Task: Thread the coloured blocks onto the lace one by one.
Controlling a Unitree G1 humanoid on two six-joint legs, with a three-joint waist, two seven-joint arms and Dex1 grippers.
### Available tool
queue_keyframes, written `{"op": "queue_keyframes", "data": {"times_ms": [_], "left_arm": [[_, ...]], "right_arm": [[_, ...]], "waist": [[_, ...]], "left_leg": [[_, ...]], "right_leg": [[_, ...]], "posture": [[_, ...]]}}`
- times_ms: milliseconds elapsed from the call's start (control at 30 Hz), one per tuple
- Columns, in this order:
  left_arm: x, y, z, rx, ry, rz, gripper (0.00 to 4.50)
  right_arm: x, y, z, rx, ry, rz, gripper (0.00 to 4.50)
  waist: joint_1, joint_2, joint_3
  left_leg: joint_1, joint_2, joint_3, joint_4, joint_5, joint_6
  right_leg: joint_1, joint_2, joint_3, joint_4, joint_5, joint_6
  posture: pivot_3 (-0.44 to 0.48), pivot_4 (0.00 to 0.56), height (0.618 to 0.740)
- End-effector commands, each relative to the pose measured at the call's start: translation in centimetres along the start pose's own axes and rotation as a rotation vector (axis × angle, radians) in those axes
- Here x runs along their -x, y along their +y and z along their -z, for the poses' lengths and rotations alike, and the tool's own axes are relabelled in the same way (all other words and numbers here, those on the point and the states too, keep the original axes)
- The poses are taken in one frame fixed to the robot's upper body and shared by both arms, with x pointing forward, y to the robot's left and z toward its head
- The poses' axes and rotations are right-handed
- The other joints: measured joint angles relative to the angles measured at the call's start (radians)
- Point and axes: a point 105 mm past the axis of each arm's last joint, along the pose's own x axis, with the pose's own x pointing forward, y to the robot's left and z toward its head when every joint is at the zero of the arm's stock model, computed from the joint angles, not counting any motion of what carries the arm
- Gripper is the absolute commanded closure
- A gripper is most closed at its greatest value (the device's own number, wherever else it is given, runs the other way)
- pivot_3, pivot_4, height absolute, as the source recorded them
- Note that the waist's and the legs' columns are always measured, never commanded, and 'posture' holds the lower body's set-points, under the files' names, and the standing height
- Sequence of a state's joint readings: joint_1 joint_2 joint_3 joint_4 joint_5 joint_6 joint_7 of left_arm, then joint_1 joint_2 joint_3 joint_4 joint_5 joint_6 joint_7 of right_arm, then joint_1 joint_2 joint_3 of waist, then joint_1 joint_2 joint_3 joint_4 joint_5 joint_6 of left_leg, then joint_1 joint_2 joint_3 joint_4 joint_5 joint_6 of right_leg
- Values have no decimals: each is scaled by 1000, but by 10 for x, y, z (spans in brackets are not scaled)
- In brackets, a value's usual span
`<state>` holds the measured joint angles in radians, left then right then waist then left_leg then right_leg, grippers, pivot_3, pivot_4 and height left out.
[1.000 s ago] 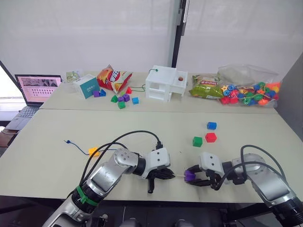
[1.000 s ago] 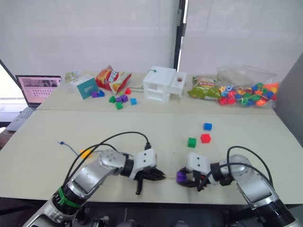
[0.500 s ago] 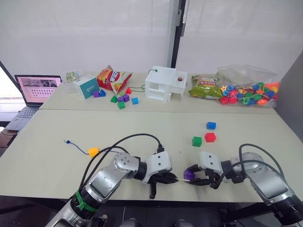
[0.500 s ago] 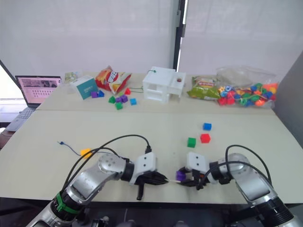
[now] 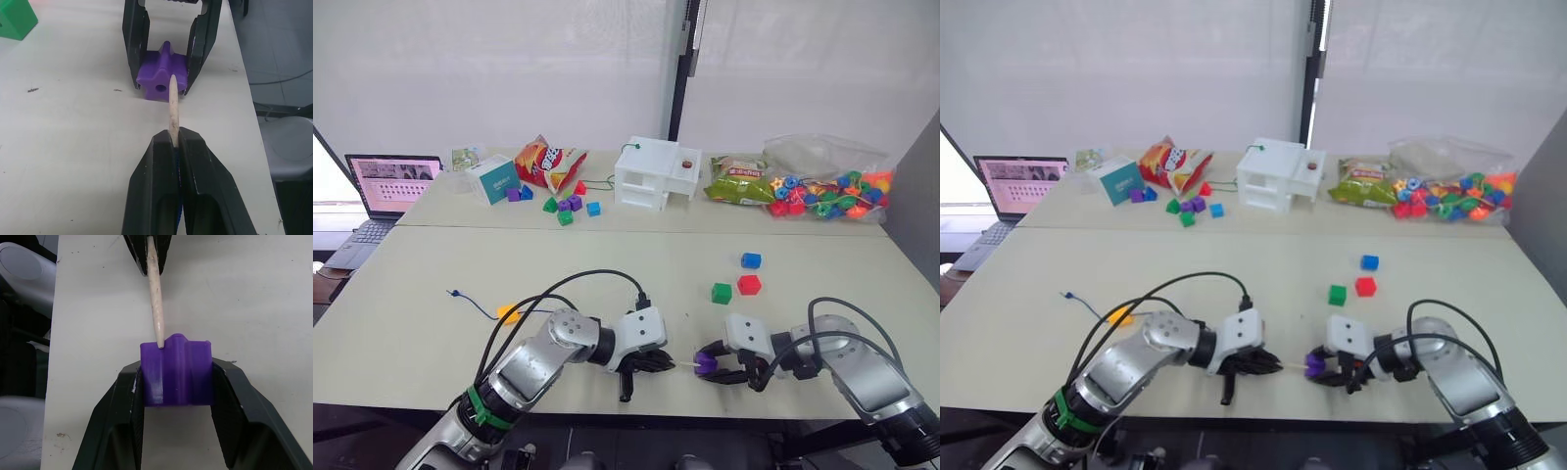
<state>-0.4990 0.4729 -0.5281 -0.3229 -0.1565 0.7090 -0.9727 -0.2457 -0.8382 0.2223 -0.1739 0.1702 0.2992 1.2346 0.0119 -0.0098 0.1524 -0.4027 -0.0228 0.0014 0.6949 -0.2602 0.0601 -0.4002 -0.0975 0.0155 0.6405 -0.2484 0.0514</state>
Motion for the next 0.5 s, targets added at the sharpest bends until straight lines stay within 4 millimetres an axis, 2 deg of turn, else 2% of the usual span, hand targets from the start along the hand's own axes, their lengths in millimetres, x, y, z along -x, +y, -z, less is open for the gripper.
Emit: {"op": "queue_keyframes", "data": {"times_ms": [33, 333, 500], "left_arm": [[8, 6, -8, -32, 33, -65, 4500], [17, -1, -11, 28, 46, -54, 4500], [12, -5, -14, 27, 36, -44, 4500]], "right_arm": [[-3, 4, 11, -24, 61, -11, 3143], [-4, 4, 10, -24, 65, -4, 3143], [-4, 4, 10, -24, 67, -1, 3143]], "waist": [[0, 0, 0], [0, 0, 0], [0, 0, 0]], "left_leg": [[0, 0, 0, 0, 0, 0], [0, 0, 0, 0, 0, 0], [0, 0, 0, 0, 0, 0]], "right_leg": [[0, 0, 0, 0, 0, 0], [0, 0, 0, 0, 0, 0], [0, 0, 0, 0, 0, 0]], "posture": [[0, 150, 740], [0, 150, 740], [0, 150, 740]]}}
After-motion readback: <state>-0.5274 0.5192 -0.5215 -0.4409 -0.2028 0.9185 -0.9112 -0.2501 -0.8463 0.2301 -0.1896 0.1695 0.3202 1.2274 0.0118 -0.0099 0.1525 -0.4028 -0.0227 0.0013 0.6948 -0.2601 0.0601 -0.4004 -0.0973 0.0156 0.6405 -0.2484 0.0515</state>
